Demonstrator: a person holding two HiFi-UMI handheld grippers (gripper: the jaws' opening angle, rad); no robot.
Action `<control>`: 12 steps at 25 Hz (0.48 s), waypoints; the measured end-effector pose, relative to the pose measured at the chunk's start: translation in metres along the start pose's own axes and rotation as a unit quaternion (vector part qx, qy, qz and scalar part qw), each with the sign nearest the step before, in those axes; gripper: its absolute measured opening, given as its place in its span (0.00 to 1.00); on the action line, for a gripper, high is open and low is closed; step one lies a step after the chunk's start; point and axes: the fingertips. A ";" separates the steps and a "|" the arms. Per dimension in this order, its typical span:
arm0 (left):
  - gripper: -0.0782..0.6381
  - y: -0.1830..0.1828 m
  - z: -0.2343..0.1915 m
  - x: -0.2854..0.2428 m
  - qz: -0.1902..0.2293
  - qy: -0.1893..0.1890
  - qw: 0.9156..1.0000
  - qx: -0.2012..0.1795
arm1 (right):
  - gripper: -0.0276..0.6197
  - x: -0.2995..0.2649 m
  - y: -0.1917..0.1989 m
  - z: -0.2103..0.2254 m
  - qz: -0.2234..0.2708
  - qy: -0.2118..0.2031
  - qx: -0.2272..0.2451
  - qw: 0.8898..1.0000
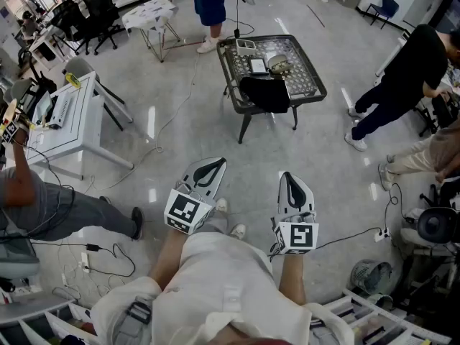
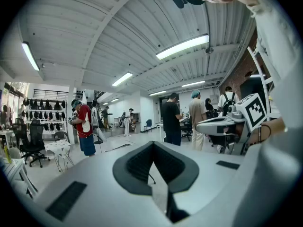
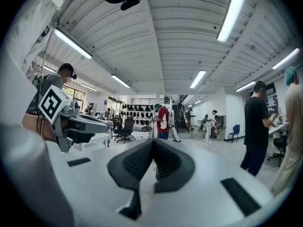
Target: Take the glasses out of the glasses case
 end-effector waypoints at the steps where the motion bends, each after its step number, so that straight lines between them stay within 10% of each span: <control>1: 0.13 -0.001 0.000 -0.001 0.001 0.001 1.000 0.001 | 0.05 0.000 0.000 0.001 0.003 0.002 -0.007 1.000; 12: 0.13 -0.012 -0.025 -0.042 0.006 0.008 1.000 -0.017 | 0.05 -0.042 -0.002 0.016 -0.001 0.012 -0.010 1.000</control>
Point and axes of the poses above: the fingertips, and each gripper's own axes: x backward along the fingers, z to its right, y out of its underside, and after that the axes turned 10 degrees about -z, right-handed
